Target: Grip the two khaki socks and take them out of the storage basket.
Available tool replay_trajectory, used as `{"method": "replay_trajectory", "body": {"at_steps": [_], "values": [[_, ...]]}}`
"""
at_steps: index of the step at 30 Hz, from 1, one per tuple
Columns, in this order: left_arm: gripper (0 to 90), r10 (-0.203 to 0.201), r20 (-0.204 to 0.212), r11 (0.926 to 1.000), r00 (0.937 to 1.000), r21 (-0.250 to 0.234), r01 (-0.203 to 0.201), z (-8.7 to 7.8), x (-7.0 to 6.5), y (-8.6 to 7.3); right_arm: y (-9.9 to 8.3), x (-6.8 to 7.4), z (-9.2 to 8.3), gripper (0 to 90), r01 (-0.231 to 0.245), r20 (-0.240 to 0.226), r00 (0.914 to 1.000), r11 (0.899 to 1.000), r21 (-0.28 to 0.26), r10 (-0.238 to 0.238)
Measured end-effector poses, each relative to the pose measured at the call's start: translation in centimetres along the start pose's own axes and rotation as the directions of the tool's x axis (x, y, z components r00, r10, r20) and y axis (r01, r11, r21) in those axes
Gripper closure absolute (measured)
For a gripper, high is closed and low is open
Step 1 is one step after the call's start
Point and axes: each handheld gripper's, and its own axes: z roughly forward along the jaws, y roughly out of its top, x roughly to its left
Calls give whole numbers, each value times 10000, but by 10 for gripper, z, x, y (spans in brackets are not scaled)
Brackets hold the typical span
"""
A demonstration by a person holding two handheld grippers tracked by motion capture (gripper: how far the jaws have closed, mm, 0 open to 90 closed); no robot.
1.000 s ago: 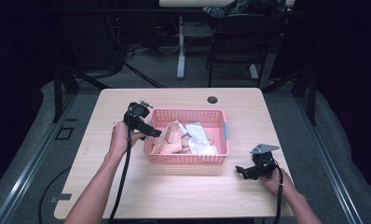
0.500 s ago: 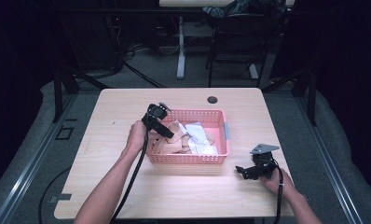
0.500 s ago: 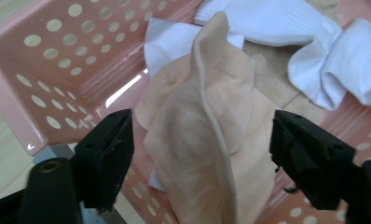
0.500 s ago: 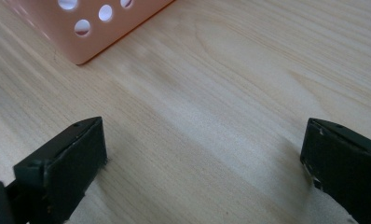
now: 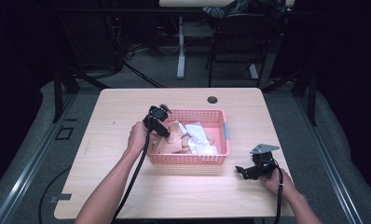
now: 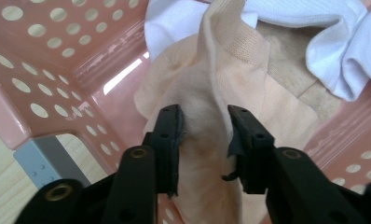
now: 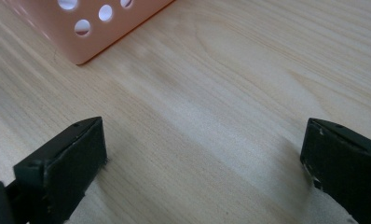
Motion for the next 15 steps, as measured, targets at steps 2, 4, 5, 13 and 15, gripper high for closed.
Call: {"method": "replay_trajectory", "body": {"at_steps": [2, 4, 5, 13, 15], "values": [[721, 71, -22, 10000, 10000, 36, -71, 0, 0, 0, 0, 0, 0, 0, -2, -1, 10000, 10000, 0, 2], [768, 101, -17, 9999, 9999, 49, -101, -2, 1, 0, 0, 0, 0, 0, -2, -2, 10000, 10000, -1, 2], [784, 119, -54, 9999, 9999, 32, -118, -3, 1, 0, 0, 0, 0, 0, -2, -2, 10000, 10000, 0, 2], [841, 234, -67, 9996, 9997, -132, -235, -12, 4, -2, 0, 0, 0, 0, -2, -1, 10000, 10000, 1, 2], [843, 257, -88, 9992, 9996, -312, -260, -17, 4, -2, 0, 0, 0, 0, 2, -11, 10000, 10000, 5, -2]]}}
